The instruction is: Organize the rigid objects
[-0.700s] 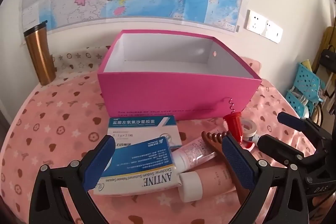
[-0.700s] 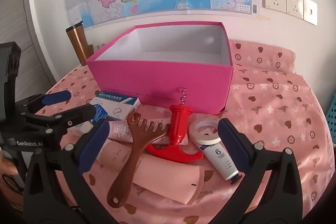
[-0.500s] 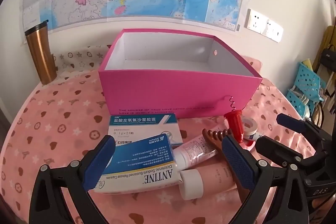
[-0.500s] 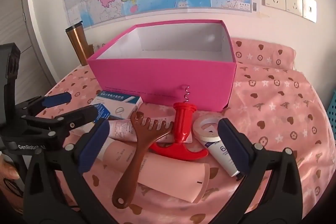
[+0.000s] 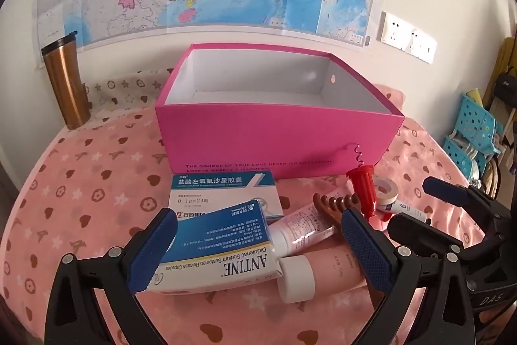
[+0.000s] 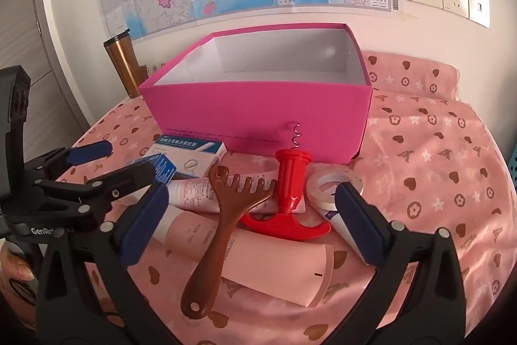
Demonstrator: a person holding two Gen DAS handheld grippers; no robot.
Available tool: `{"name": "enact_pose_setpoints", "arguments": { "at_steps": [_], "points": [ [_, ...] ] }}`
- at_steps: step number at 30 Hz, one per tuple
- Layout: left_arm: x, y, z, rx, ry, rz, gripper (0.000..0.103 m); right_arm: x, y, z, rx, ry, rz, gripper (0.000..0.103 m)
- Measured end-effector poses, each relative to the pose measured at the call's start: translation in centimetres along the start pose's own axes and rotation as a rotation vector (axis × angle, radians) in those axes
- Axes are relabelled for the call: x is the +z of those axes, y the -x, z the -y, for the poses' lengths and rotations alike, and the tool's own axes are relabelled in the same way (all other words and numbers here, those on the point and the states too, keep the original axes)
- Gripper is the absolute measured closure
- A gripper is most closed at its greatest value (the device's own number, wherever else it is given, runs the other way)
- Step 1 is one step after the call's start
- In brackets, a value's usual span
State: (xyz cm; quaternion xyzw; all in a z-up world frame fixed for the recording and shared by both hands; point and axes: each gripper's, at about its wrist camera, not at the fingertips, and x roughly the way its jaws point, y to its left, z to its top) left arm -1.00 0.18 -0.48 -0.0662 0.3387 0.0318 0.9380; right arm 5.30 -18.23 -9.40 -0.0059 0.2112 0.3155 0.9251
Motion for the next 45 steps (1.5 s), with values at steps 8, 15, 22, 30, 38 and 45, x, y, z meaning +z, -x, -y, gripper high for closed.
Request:
{"name": "enact_pose_setpoints", "arguments": {
  "at_steps": [8,15,22,30,38,45],
  "points": [
    [-0.01,-0.03,0.09,0.000,-0.004,-0.003,0.000,-0.13,0.09,0.14,0.013,-0.004,0.001,0.000],
    [-0.03,-0.01,0.18,0.002,-0.006,0.000,0.000,-0.06,0.14,0.08,0.023,-0.011,-0.002,0.000],
    [0.00,0.08,0.29,0.007,-0.011,0.002,0.000,-0.10,0.19,0.13,0.030,-0.013,-0.002,0.000],
    [0.06,0.10,0.32,0.008,-0.012,0.001,0.000,-0.05,0.25,0.19,0.038,-0.016,-0.004,0.001],
    [0.13,0.13,0.38,0.008,-0.014,0.002,0.000,0.00,0.26,0.34,0.049,-0.016,-0.011,0.004],
    [0.10,0.12,0.42,0.009,-0.013,0.002,0.000,-0.12,-0.07,0.55,0.069,-0.021,-0.034,0.010]
  ]
}}
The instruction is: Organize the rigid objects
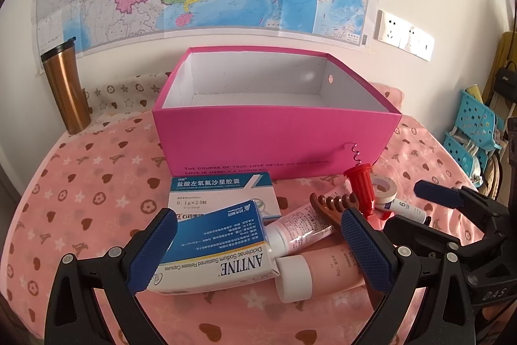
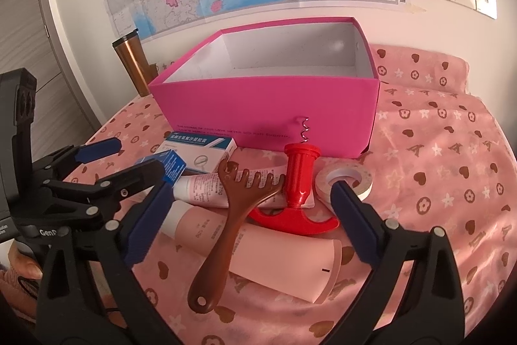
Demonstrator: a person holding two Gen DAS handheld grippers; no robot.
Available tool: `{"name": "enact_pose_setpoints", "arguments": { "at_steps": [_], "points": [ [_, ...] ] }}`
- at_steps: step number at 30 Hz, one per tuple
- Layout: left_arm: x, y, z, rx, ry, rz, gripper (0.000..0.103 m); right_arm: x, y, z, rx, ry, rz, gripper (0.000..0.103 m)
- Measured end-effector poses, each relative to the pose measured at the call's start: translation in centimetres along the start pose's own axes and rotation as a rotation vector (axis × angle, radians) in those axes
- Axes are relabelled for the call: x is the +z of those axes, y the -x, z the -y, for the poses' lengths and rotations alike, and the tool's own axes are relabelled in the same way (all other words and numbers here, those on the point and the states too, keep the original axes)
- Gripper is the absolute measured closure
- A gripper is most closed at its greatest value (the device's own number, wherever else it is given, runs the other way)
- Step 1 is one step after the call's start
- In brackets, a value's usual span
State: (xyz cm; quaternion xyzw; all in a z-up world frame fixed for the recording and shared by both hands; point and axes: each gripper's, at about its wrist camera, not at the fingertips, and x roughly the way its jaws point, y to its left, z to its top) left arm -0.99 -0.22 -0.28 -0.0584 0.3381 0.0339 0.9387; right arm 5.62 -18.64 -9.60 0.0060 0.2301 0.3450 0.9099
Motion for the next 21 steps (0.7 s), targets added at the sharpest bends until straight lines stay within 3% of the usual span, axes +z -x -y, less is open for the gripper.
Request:
{"name": "enact_pose_setpoints", "arguments": {
  "at_steps": [13,21],
  "points": [
    [-0.7,-0.3,-0.4,-0.020,-0.003,-0.014,0.000,-1.8,-3.1,0.6,0.109,-0.055,-0.171,0.046],
    [-1.2,-0.7,-1.6,-0.025,0.027,-0.030,0.000,-1.5,-5.1,-0.1,0.121,-0.045,-0.217,0.054]
  ]
}}
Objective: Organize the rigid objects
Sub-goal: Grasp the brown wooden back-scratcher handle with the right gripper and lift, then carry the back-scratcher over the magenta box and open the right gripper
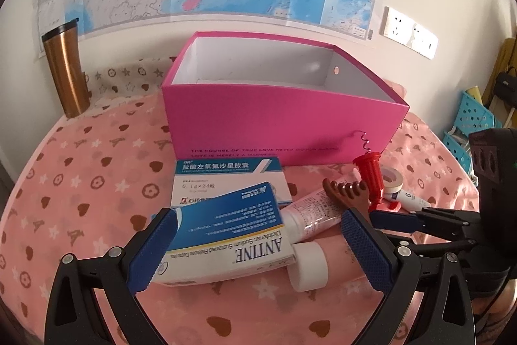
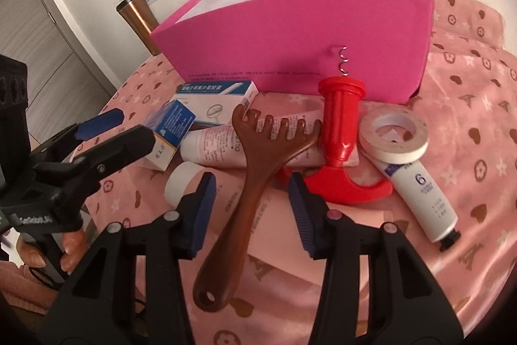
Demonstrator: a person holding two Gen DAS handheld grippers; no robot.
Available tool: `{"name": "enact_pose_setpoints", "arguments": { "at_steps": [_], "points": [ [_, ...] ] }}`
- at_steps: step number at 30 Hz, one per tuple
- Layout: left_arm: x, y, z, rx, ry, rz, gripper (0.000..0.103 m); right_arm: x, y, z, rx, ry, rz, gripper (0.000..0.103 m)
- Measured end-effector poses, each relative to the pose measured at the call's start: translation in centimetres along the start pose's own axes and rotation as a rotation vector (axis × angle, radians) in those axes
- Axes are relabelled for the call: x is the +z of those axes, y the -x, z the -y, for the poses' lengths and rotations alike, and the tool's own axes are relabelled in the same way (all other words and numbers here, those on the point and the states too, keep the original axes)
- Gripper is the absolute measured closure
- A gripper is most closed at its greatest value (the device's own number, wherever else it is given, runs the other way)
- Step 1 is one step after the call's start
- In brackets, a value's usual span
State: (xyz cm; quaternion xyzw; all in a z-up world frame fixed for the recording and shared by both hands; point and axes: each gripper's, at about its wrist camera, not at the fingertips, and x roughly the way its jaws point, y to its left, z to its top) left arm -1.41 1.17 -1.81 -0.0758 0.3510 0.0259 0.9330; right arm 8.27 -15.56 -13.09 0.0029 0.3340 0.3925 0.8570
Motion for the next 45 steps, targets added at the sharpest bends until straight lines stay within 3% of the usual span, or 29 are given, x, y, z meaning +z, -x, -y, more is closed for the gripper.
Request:
{"name": "enact_pose_setpoints", "arguments": {
  "at_steps": [6,16,22,28,30,31,33,37,41,45],
  "points": [
    [-0.1,-0.2,-0.3,-0.003,-0.001,-0.007,0.000,0.3,-0.6,-0.2,0.002,0.024,-0.005,0.082],
    [-0.1,0.1,0.2,-0.066,-0.032,-0.005,0.000,-0.1,0.7,-0.4,0.026,0.049,0.042,0.083],
    [0.3,0.8,1.9,-0.288,-0.080,-0.005,0.000,0.8,3.0,-0.1,0.075,0.048,0.104,0.083],
    [1.8,0.6,4.5,-0.411,-0.165,0.010,0.000,3.3,5.4,0.1,0.090,0.060,0.184,0.084],
    [2.6,0.4,5.0,-0.420,-0.188,0.018,0.001,4.1,5.9,0.0,0.097,0.061,0.204,0.085],
    [3.0,0.2,5.4,-0.423,-0.200,0.026,0.003,4.5,6.1,0.0,0.099,0.063,0.215,0.095],
    [4.1,-0.3,5.9,-0.433,-0.210,0.028,0.009,5.5,6.7,0.1,0.125,0.061,0.240,0.099],
    [6.3,-2.0,6.1,-0.426,-0.210,0.032,0.014,7.5,7.2,0.1,0.132,0.067,0.277,0.099],
    [6.8,-4.3,5.3,-0.394,-0.193,-0.018,0.015,8.6,6.8,0.7,0.106,0.061,0.268,0.099],
    [6.5,-6.2,4.4,-0.347,-0.179,-0.070,0.020,8.0,4.9,1.9,0.089,0.044,0.201,0.095]
  ]
}}
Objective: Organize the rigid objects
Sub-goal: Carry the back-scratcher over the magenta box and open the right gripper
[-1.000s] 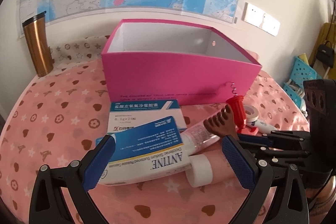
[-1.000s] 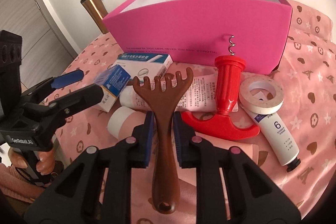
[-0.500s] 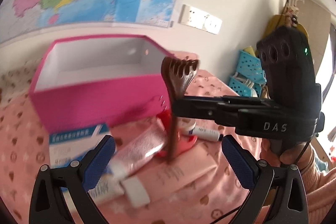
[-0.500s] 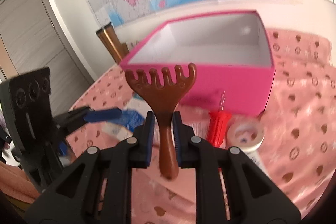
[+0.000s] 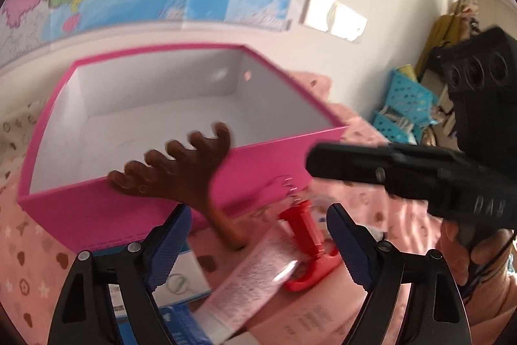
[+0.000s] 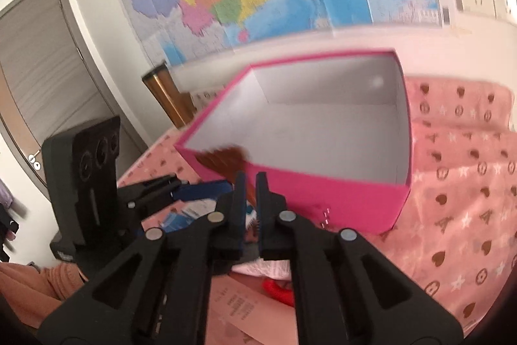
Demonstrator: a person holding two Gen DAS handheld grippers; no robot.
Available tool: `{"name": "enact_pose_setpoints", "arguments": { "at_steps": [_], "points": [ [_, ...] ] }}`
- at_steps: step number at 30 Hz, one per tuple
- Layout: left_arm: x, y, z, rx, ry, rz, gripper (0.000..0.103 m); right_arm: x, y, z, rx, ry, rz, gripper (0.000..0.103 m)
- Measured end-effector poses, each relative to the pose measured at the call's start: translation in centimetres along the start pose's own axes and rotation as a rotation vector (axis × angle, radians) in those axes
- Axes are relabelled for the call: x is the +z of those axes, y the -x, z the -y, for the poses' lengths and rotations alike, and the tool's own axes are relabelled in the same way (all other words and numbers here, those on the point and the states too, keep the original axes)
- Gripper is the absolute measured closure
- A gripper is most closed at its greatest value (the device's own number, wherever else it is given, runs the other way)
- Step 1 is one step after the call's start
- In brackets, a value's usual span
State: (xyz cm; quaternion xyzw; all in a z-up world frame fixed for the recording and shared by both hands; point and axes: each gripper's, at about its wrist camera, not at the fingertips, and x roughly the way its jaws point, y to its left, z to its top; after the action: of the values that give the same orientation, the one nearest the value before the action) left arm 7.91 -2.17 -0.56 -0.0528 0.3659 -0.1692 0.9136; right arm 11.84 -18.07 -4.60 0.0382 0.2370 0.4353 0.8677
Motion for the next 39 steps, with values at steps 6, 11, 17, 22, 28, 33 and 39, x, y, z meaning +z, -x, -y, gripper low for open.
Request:
{"name": "enact_pose_setpoints", "arguments": {
  "at_steps": [6,11,17,22,28,33,39],
  "points": [
    [0.3,-3.0,-2.3,0.060,0.053,-0.099,0.055,-1.4,-2.7,1.4,-0.003,-0.046,-0.070,0.084],
    [0.0,-3.5,-3.3,0.048,0.087,-0.099,0.069,-1.7,-3.4,1.8,-0.003,-0.028,-0.091,0.084],
    [-0.4,-2.0,-2.2,0.066,0.016,-0.033,0.082,-1.0,-4.4,0.6,0.010,0.082,-0.117,0.081],
    [-0.5,-1.7,-1.4,0.119,-0.038,-0.014,0.084,-0.3,-5.8,0.0,-0.003,0.174,-0.149,0.078],
    [-0.4,-1.1,-1.8,0.102,-0.056,0.006,0.084,-0.1,-6.0,0.1,0.038,0.211,-0.154,0.078],
    [-0.5,0.1,-1.5,0.096,-0.092,0.029,0.084,-1.2,-6.2,0.9,0.052,0.189,-0.165,0.070],
    [0.0,0.3,-0.6,0.070,-0.127,0.036,0.082,-2.1,-7.1,0.7,-0.032,0.208,-0.142,0.070]
  ]
}}
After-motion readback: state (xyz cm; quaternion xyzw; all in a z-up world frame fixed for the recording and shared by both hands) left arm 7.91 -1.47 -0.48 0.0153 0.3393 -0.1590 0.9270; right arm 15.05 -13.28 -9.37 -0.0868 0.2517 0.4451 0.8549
